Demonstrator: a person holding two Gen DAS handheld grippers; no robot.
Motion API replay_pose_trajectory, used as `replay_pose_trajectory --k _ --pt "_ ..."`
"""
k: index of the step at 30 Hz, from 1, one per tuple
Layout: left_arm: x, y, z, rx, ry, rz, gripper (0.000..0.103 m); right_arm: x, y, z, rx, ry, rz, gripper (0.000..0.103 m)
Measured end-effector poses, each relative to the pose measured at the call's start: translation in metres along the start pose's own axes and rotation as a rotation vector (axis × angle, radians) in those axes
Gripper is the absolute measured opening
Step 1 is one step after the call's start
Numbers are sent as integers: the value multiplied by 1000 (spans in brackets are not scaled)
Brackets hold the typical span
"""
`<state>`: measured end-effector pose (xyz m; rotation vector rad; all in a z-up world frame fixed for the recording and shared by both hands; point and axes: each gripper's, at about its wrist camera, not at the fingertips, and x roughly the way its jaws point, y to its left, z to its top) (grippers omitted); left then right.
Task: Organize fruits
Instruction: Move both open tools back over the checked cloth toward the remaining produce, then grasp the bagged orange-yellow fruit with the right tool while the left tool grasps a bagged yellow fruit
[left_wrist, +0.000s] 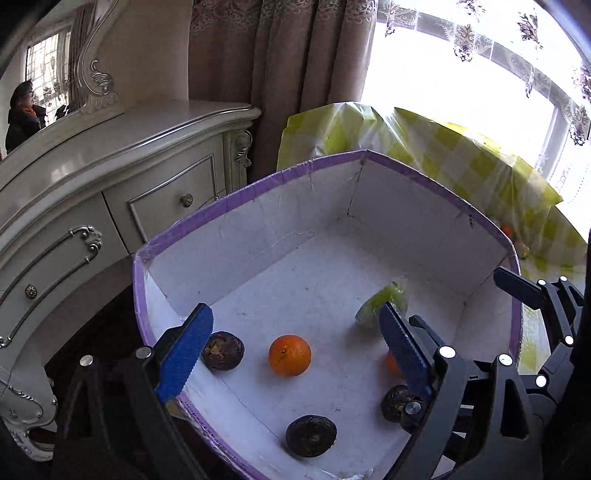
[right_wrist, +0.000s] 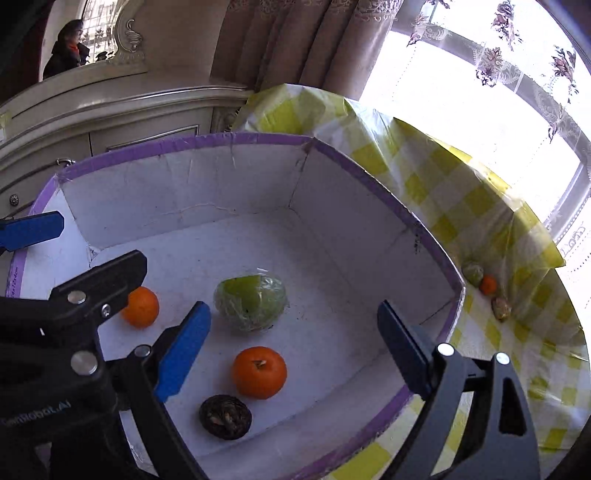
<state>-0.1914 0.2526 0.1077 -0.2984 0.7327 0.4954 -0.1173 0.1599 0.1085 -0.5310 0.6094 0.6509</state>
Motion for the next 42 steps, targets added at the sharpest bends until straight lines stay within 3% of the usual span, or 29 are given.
replay_pose_trajectory --k 3,6,9,12,14,17,19,23,30,36,39,42 --pt "-25 -18 4 57 -91 17 88 -24 -21 -1 47 -105 -6 92" --pt "-62 -46 2 141 -266 7 88 -55 -50 -12 132 -246 -12 93" --pt "-92 -80 -3 235 -432 -88 88 -81 -91 -33 240 -367 -75 97" --pt "-107 -116 -12 311 -555 -237 88 -89 -142 -62 380 -394 -122 97" --pt "-102 -140 -12 330 -526 -358 88 -89 -178 -87 505 -378 -169 97" --pt "-71 -184 -8 347 -333 -541 88 -78 -231 -130 676 -310 -201 97" --pt "-47 -211 -9 358 -235 -623 88 -68 -256 -154 736 -233 -272 97" --pt "7 -264 -16 386 -124 -619 88 -43 -296 -194 792 -79 -401 97" --pt "103 -334 -18 422 -1 -475 88 18 -358 -229 828 126 -434 97" --pt "162 -346 -1 351 102 -452 88 77 -405 -203 773 150 -328 95" --pt "173 -344 9 284 123 -471 88 113 -424 -180 744 156 -263 94" --pt "183 -348 7 278 174 -466 88 153 -441 -157 710 190 -255 89"
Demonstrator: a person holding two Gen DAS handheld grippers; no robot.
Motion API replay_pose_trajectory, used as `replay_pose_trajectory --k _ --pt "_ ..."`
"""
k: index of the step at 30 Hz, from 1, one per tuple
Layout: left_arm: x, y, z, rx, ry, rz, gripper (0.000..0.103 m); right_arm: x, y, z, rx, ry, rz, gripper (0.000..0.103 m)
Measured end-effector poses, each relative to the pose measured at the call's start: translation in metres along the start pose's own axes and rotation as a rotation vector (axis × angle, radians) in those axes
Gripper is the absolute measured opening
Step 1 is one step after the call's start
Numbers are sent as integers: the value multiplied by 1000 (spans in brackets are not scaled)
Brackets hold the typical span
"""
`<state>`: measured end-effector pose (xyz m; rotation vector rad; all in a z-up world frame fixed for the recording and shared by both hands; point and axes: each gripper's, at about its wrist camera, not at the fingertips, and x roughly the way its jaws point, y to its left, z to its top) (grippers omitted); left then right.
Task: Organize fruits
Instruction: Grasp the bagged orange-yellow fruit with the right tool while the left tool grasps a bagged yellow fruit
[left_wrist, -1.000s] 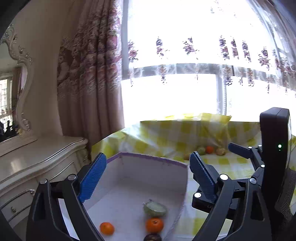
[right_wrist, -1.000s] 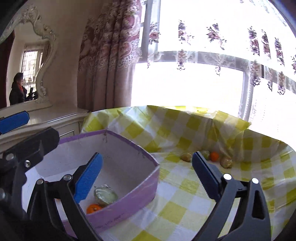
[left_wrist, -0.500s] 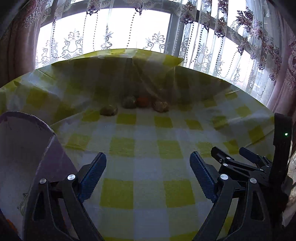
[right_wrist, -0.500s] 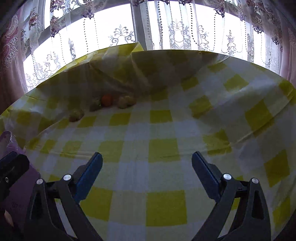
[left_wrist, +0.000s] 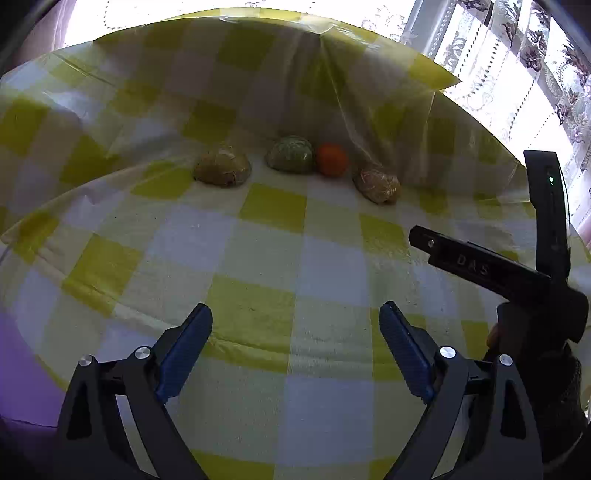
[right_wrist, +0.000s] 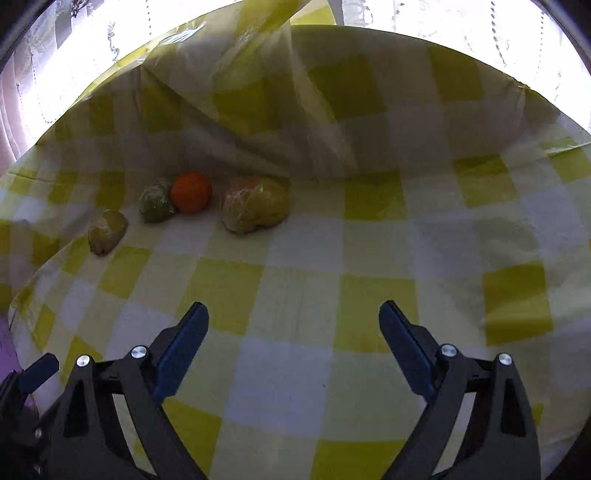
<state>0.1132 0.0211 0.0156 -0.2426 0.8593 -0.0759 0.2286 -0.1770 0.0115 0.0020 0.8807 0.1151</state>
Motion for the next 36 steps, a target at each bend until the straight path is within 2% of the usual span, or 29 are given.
replay_pose_trajectory --k 1,4,7,13,15,16,18,20,25,30,34,36 --pt "-1 -2 -1 10 -8 17 88 10 4 9 -10 3 1 88" --pt "-11 -8 -4 46 -58 -8 88 36 18 34 -45 23 22 88" --pt "-22 -3 -6 18 -109 -17 88 57 26 52 -53 43 36 87" --pt "-23 2 -4 -19 -114 -19 88 80 37 71 -85 75 13 79" --pt "-24 4 -4 -28 -115 -20 88 76 43 68 -107 59 17 63" --pt "-23 5 -4 -33 -114 -20 88 74 45 66 -110 58 10 63" --pt "-22 6 -3 -34 -112 -18 88 65 44 56 -94 55 3 63" --pt "-22 6 -3 -37 -108 -17 88 48 35 41 -37 40 41 63" --pt "-20 8 -1 -49 -96 -11 88 -11 0 -18 135 -31 108 63" --pt "-17 11 0 -59 -68 -13 88 -58 -19 -70 246 -86 122 63" --pt "-5 22 10 -135 -12 12 88 -84 -33 -92 304 -161 138 63" --pt "7 28 24 -173 -8 47 88 -84 -38 -92 304 -158 141 63"
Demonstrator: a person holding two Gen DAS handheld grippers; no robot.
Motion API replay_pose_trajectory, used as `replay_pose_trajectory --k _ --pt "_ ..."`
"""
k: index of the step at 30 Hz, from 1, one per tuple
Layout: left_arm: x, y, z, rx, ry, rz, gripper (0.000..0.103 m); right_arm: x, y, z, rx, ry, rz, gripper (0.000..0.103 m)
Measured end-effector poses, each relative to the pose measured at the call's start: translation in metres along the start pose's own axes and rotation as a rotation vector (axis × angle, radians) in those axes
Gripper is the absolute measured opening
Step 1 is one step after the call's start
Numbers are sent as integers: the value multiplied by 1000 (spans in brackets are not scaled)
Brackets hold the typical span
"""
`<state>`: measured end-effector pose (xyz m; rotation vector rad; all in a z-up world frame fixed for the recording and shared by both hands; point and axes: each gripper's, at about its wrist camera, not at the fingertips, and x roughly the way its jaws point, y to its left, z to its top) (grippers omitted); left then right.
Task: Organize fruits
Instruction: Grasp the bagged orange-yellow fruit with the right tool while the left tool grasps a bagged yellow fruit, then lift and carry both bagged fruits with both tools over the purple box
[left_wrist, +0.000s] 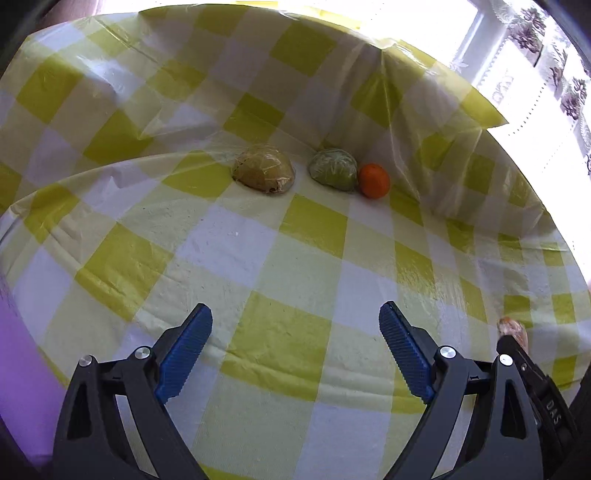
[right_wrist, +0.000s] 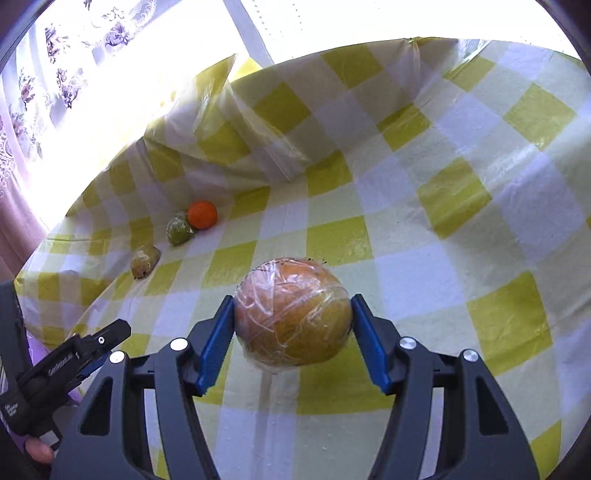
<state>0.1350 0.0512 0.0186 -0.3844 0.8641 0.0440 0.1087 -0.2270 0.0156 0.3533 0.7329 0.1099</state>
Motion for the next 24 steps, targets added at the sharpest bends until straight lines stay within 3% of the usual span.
replay_pose_trajectory --k 4,9,13,14,16,20,24 --pt "36 -3 39 -10 14 144 87 -1 -5 0 17 4 11 63" --pt "72 -2 82 -40 26 229 78 3 -3 0 13 11 16 63" --pt "95 -13 101 44 45 299 74 2 -3 0 13 5 26 63" --pt "99 -17 101 82 46 329 69 2 -2 0 12 5 28 63" --pt "98 -19 99 113 35 320 60 1 -2 0 11 2 32 63" --pt "85 -19 87 120 20 286 58 0 -1 1 11 -2 41 63" --pt "50 -25 46 108 -7 206 58 -2 -1 1 14 -7 45 63"
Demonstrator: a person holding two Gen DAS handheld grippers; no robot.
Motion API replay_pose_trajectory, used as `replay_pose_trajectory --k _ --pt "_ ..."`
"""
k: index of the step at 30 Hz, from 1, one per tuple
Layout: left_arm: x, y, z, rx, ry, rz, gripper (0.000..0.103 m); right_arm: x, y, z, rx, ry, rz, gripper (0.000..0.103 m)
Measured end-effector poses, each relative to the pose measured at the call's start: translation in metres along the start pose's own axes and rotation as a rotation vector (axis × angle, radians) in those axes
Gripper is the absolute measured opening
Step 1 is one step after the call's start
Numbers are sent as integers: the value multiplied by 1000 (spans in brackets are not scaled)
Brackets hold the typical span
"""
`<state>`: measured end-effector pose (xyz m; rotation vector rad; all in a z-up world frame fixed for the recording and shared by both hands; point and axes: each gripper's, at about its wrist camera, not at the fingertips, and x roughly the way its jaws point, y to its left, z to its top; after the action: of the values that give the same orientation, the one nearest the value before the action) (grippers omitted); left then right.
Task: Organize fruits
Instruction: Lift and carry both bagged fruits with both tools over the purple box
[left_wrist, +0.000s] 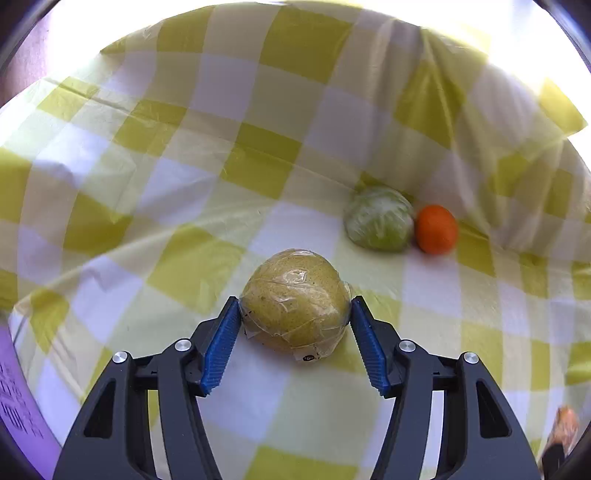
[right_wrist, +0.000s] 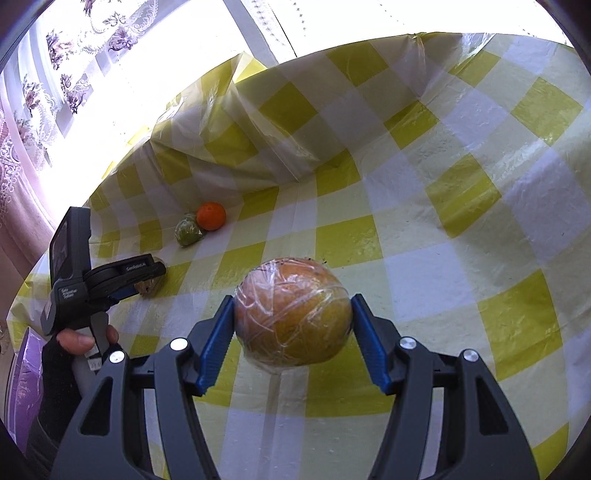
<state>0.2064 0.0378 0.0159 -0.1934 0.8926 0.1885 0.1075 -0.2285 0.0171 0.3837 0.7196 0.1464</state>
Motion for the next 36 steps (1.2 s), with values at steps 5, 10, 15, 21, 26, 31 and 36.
replay_pose_trajectory --k 5,10,15,21,26,31,36 --pt "-50 -9 -59 54 -48 -72 58 -1 0 -1 4 -4 0 63" --pt "-86 0 -113 19 -29 -144 58 1 -1 0 7 3 7 63" --pt "-112 7 -158 32 4 -163 58 3 -1 1 10 11 8 63" --pt "-144 25 -196 57 -10 -181 59 5 -1 2 6 16 2 63" --pt "-148 25 -198 81 -31 -208 59 7 -2 4 2 23 -5 63" --pt "-153 23 -198 93 -61 -225 59 2 2 -1 -15 43 -1 63" --pt "-160 26 -199 91 -92 -237 59 -39 7 -39 -18 30 -20 63"
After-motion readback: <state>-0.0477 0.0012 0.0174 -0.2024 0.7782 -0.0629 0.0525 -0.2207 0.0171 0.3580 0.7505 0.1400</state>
